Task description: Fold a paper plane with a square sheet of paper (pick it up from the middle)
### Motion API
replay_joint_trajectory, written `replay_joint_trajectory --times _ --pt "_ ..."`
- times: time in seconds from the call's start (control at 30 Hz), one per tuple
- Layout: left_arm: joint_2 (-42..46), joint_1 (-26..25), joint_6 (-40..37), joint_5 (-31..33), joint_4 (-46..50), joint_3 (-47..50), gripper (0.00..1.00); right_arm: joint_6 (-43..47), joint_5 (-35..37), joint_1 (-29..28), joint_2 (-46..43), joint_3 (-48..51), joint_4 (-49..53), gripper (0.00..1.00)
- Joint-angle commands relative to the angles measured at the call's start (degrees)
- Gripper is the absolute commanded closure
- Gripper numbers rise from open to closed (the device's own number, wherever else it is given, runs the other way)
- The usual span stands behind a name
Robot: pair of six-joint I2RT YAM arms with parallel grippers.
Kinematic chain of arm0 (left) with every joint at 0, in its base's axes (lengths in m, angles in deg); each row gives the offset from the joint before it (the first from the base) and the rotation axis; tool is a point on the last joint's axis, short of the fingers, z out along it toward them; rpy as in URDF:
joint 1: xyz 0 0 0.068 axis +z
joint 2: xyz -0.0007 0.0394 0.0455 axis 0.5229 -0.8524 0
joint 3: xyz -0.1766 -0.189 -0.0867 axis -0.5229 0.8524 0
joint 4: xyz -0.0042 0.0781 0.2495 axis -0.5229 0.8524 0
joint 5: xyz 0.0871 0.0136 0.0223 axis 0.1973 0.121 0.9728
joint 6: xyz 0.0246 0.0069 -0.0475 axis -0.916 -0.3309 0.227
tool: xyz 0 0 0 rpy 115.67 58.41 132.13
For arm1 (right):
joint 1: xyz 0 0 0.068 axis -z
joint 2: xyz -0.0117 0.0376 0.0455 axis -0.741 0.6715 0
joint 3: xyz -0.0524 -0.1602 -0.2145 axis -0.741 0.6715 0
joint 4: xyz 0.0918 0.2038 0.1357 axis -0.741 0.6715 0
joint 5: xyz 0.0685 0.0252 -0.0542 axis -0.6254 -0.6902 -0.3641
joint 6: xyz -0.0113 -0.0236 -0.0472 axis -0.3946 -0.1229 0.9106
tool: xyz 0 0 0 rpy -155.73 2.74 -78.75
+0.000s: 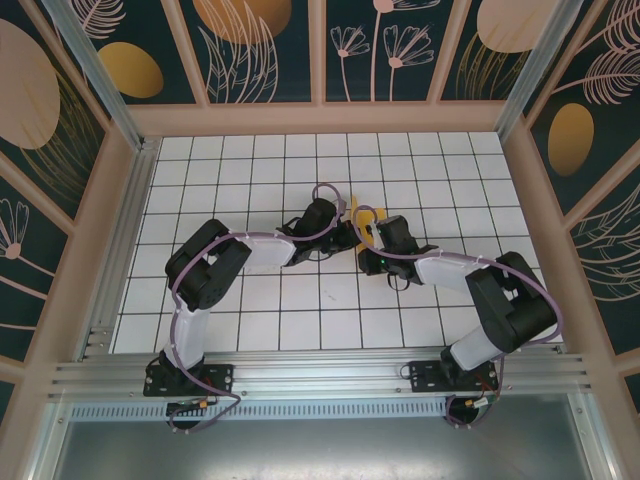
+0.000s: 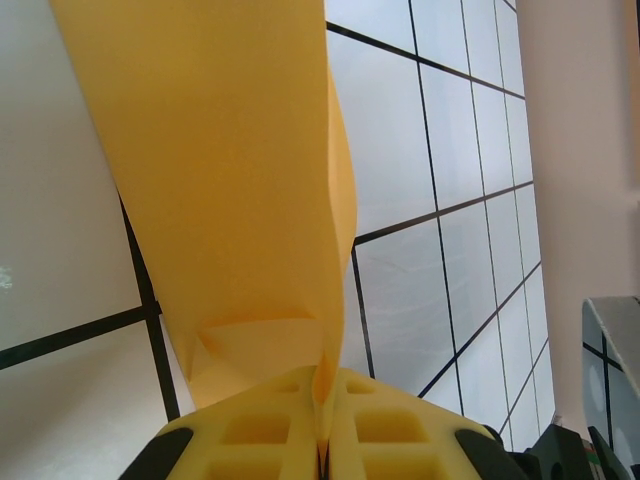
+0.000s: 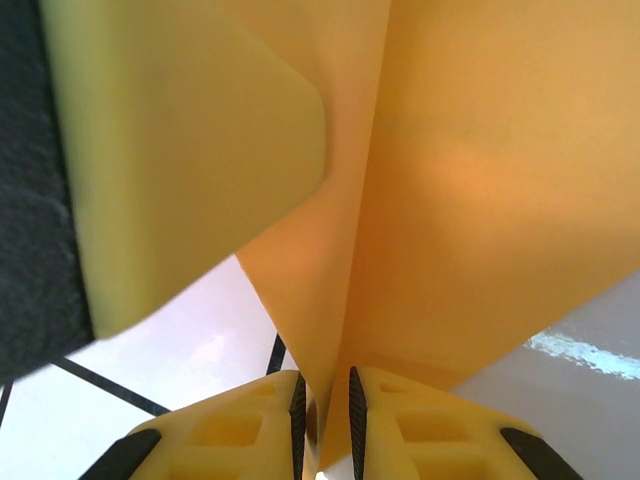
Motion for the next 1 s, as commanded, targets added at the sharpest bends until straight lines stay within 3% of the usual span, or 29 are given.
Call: replay_joint_trajectory --times 0.0,0.53,0.83,0.97 --pt "-0.9 0.5 -0.5 -0.8 1.0 -2.0 0.89 -1.2 0.7 -0.4 -1.0 -1.0 1.8 0.76" --pt "-3.1 0.5 -3.5 -0.9 5.4 -4.6 0.91 -2.1 3.4 -0.3 -1.5 -3.4 5.0 0.74" --pt "-3.9 0.5 -4.2 -1.3 6.2 -5.6 0.91 -2.3 5.6 -0.3 0.3 -3.3 5.8 0.89" --pt "-4.3 0.5 -4.2 -1.7 6.4 -5.9 0.90 -2.1 5.9 -0.3 1.6 -3.7 6.1 0.91"
